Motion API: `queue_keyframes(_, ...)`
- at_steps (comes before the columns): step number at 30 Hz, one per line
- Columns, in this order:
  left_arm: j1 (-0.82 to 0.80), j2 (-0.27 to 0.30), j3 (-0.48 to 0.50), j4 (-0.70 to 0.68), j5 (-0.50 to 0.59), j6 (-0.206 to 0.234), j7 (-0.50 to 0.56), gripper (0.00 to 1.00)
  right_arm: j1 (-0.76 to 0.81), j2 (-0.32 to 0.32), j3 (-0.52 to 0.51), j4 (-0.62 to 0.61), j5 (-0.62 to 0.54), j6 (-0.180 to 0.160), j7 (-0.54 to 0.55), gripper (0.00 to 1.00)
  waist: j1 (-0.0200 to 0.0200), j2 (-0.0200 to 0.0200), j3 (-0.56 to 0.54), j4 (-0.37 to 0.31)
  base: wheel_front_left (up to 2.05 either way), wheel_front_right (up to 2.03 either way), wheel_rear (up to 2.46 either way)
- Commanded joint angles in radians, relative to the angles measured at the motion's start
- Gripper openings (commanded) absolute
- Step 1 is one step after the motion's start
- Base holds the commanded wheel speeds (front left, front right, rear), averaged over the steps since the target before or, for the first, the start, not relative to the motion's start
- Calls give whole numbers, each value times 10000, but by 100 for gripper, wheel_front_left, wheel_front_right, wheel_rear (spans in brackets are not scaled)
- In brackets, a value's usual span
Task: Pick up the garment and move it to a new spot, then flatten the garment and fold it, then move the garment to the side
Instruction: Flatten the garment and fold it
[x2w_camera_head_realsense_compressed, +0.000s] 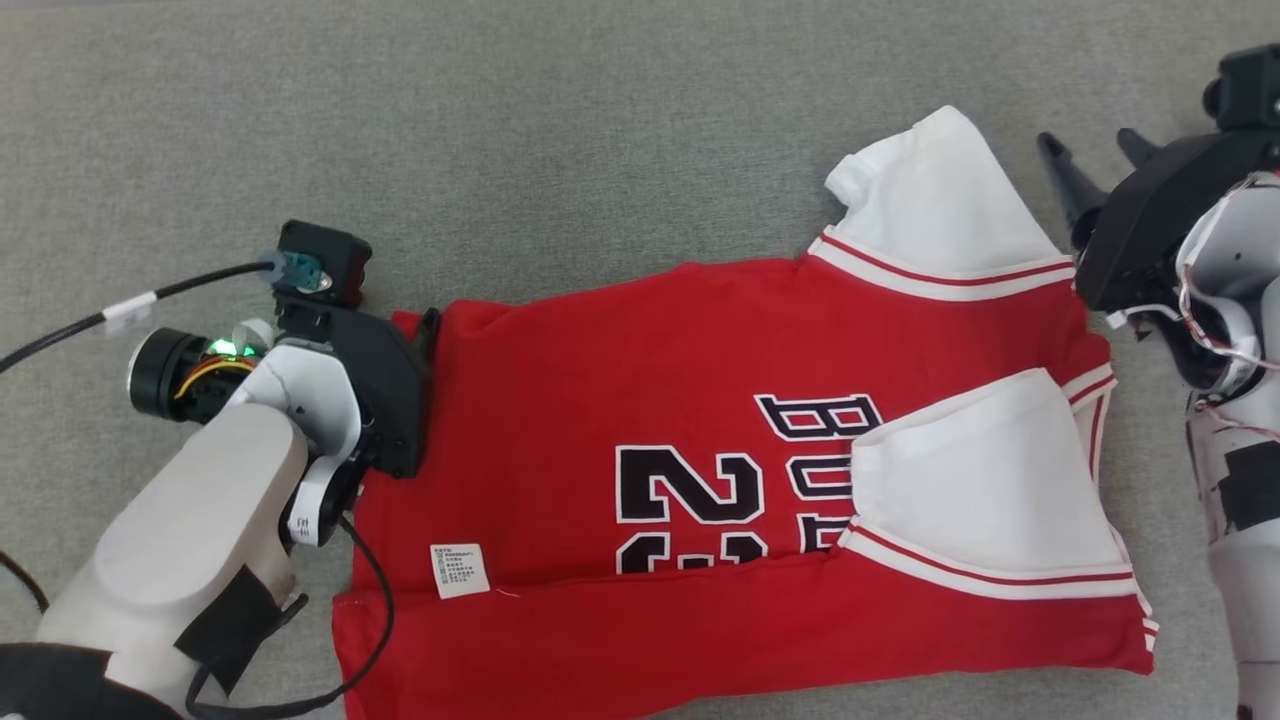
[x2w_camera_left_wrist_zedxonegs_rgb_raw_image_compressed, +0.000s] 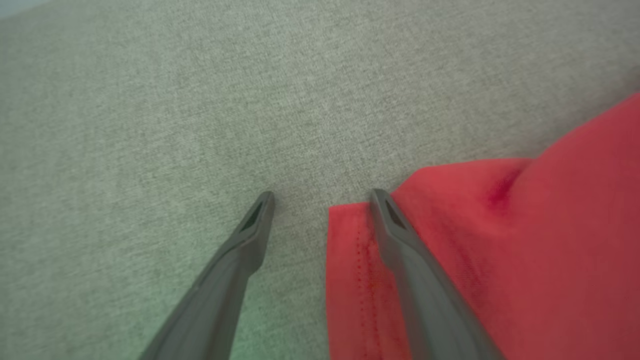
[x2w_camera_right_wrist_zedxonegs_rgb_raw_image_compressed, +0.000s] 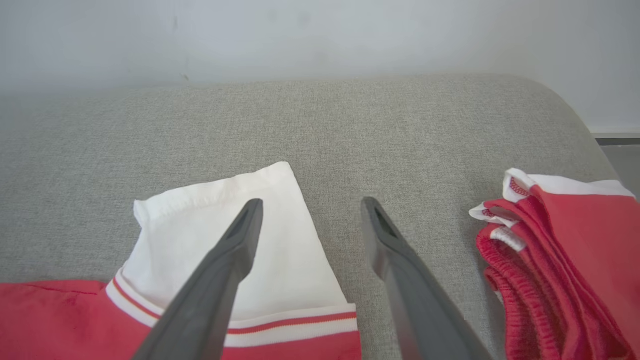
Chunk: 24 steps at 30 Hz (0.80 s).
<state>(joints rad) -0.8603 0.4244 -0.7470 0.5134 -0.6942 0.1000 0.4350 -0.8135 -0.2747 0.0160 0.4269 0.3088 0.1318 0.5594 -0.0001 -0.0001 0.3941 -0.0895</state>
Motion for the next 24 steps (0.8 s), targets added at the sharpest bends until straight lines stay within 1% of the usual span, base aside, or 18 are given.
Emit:
queue_keyframes(1, 322, -14, -332, 154, 43, -20, 464, 100, -192, -141, -46, 31, -55, -28, 47, 100, 1, 1, 123, 165, 0, 0, 0)
queue_keyframes(6, 415, 97, -531, -119, -28, 10, 1042, 100, -329, -266, -114, 38, -94, -28, 89, 100, 1, 1, 124, 307, 0, 0, 0)
queue_keyframes(10, 456, 119, -540, -465, -83, 80, 1113, 100, -400, -261, -125, 42, -83, -28, 87, 100, 1, 1, 100, 340, 0, 0, 0)
queue_keyframes(11, 453, 114, -529, -509, -95, 79, 1083, 96, -426, -222, -111, 45, -84, -28, 90, 100, 1, 1, 105, 328, 0, 0, 0)
queue_keyframes(12, 453, 103, -508, -535, -114, 94, 1037, 76, -461, -172, -83, 55, -84, -28, 102, 100, 1, 1, 118, 306, 0, 0, 0)
queue_keyframes(13, 444, 91, -491, -542, -104, 109, 963, 53, -492, -125, -42, 65, -82, -28, 128, 100, 1, 1, 135, 279, 0, 0, 0)
queue_keyframes(15, 439, 57, -482, -486, -113, 120, 928, 23, -565, -71, 34, 97, -89, -28, 208, 100, 1, 1, 173, 220, 0, 0, 0)
queue_keyframes(16, 434, 50, -478, -433, -120, 129, 891, 15, -661, -50, 77, 139, -135, -28, 248, 100, 1, 1, 194, 187, 0, 0, 0)
queue_keyframes(17, 426, 46, -481, -366, -136, 128, 890, 0, -756, -47, 104, 197, -172, -28, 304, 100, 1, 1, 215, 166, 0, 0, 0)
queue_keyframes(20, 329, 107, -479, -195, -113, 222, 1003, 0, -1094, -64, 225, 399, -393, -28, 468, 100, 1, 1, 310, 143, 0, 0, 0)
queue_keyframes(24, 137, 148, -411, -341, -119, 223, 938, 0, -1618, -282, 212, 599, -766, -28, 839, 100, 1, 1, 488, 305, 0, 0, 0)
